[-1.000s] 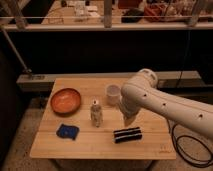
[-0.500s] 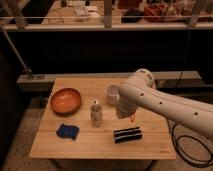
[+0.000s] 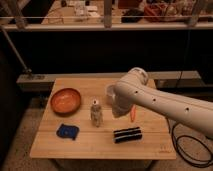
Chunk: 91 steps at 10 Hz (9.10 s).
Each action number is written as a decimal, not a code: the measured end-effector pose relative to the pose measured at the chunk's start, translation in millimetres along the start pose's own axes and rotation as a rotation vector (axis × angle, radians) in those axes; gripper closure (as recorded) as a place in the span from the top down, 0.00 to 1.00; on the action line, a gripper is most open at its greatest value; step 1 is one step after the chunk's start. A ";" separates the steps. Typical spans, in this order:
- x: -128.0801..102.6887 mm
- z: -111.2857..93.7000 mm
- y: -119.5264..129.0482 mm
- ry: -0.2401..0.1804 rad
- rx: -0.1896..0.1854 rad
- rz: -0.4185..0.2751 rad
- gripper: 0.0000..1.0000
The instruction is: Knock the bottle over
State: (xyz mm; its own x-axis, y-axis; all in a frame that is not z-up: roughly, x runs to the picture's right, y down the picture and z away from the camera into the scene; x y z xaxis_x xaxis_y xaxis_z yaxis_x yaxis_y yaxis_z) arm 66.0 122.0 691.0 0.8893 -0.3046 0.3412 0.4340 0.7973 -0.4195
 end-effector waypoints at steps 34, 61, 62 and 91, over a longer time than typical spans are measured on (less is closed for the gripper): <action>-53.1 61.3 -62.0 -0.048 -0.033 -0.085 0.00; -71.5 51.5 -72.1 -0.026 -0.069 -0.078 0.00; -71.5 50.9 -72.2 -0.025 -0.069 -0.077 0.00; -66.2 42.4 -69.9 0.007 -0.087 -0.020 0.00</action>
State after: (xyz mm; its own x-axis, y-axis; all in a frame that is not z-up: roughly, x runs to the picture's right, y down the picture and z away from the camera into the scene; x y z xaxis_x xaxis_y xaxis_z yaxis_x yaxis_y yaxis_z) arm -29.3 108.6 733.5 0.8811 -0.3238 0.3446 0.4624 0.7429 -0.4841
